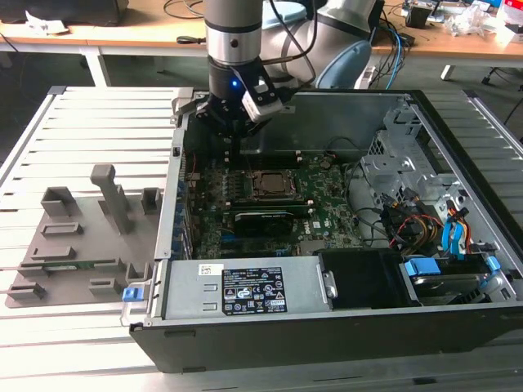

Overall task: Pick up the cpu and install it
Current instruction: 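Install the first cpu locking lever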

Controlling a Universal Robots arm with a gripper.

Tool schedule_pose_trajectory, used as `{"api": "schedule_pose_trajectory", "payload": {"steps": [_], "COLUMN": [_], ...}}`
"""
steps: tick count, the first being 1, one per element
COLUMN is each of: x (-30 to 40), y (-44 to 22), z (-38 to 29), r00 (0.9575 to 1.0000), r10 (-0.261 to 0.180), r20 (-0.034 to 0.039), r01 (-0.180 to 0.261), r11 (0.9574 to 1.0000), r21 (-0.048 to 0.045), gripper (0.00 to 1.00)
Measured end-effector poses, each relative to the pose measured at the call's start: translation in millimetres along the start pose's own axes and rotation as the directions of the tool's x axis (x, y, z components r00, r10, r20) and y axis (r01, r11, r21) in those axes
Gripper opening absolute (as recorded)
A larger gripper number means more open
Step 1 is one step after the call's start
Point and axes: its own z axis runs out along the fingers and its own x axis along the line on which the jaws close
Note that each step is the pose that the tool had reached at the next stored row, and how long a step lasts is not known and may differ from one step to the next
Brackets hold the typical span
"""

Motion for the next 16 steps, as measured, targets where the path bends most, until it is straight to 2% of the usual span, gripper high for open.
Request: {"api": "schedule_pose_trajectory", "payload": {"steps": [4, 7, 13, 16], "x": [-1.4, -8.8, -15.3, -21.2], "y": [3.6, 3.7, 3.8, 3.8], "z": [0.0, 0.0, 0.2, 0.2], "r00": [1.0000, 1.0000, 1.0000, 1.0000], "r10": [-0.003, -0.003, -0.003, -0.003], "r20": [0.0001, -0.0001, 0.0001, 0.0000], "r01": [0.003, 0.003, 0.003, 0.003], "r11": [1.0000, 1.0000, 1.0000, 1.0000], "r21": [-0.0004, -0.0003, -0.0004, -0.0002], "gripper": [0.11, 0.11, 0.11, 0.11]}}
